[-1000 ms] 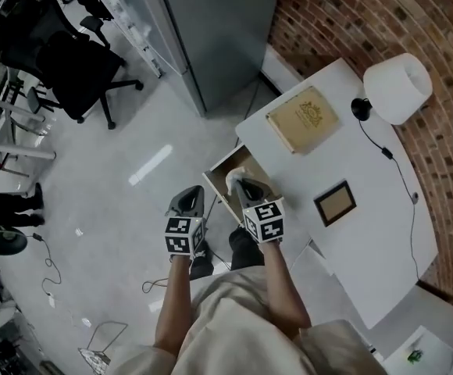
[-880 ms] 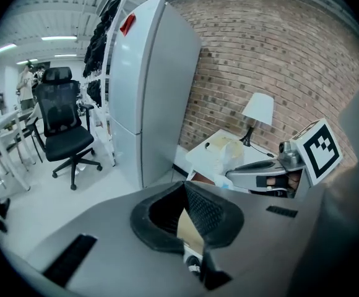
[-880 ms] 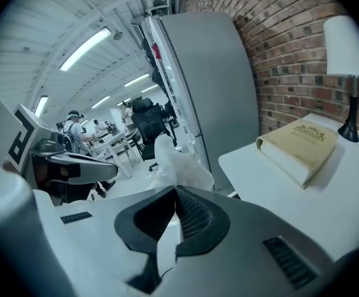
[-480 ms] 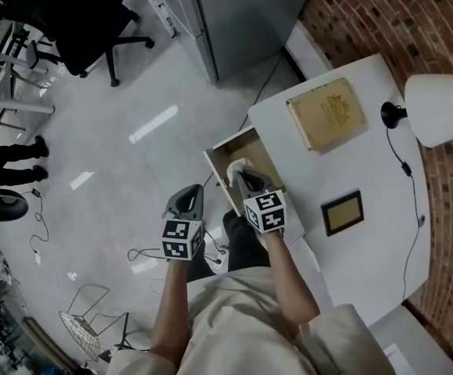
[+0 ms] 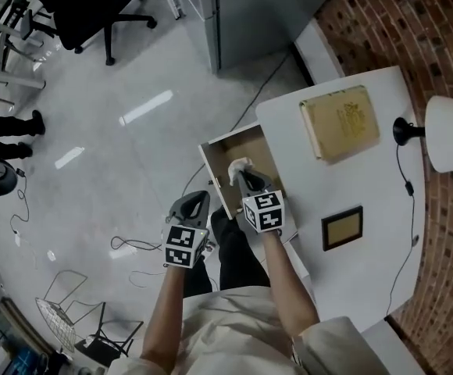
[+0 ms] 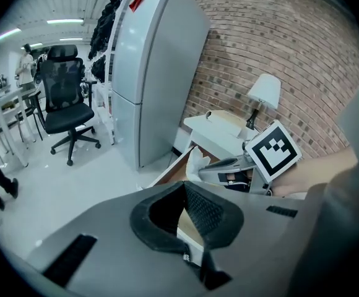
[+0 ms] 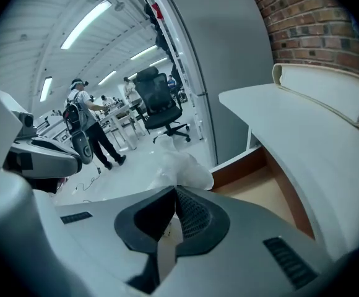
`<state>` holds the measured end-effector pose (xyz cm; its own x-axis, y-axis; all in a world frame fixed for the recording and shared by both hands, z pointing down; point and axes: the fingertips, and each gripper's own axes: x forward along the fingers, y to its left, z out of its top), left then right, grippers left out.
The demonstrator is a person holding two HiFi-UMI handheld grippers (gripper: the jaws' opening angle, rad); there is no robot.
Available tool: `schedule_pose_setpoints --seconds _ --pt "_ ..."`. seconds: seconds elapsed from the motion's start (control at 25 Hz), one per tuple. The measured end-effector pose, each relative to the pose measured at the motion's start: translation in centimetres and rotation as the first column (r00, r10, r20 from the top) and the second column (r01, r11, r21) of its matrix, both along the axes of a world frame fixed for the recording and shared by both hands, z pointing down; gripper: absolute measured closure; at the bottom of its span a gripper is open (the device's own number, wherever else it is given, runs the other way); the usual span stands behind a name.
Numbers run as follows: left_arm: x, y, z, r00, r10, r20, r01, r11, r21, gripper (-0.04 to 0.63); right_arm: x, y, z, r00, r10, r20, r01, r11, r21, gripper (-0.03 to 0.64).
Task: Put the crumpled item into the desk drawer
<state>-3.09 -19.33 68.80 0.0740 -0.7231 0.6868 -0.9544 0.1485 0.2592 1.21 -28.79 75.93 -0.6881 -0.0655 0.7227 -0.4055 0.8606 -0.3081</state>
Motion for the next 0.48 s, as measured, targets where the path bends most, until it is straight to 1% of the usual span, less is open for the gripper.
schedule_pose_setpoints --seconds 0.08,0.28,0.36,0.48 --pt "-0.5 0.4 1.0 1.0 -0.018 -0.005 0.018 1.0 -0.006 0.58 0.1 0.1 1.0 1.0 -0.006 -0.018 0.006 1.0 0.001 0.589" --pt "-3.8 2.4 3.2 0.993 -0.12 0.007 0.121 0.992 -0.021 0.58 0.3 0.2 3.3 0.999 0.001 -0.052 -0.001 1.0 -0.005 0.589" --pt "-4.5 3.1 4.0 0.991 -0.137 0.002 0.137 0.99 -0.027 0.58 0.3 0.2 4.2 0.998 0.01 -0.062 -0.011 1.0 -0.007 0.589" --pt "-4.9 3.3 5.2 0.991 -0.136 0.002 0.136 0.99 -0.03 0.58 0.6 -0.2 5.8 0.996 0.027 -0.081 -0.027 1.0 -0.008 0.589"
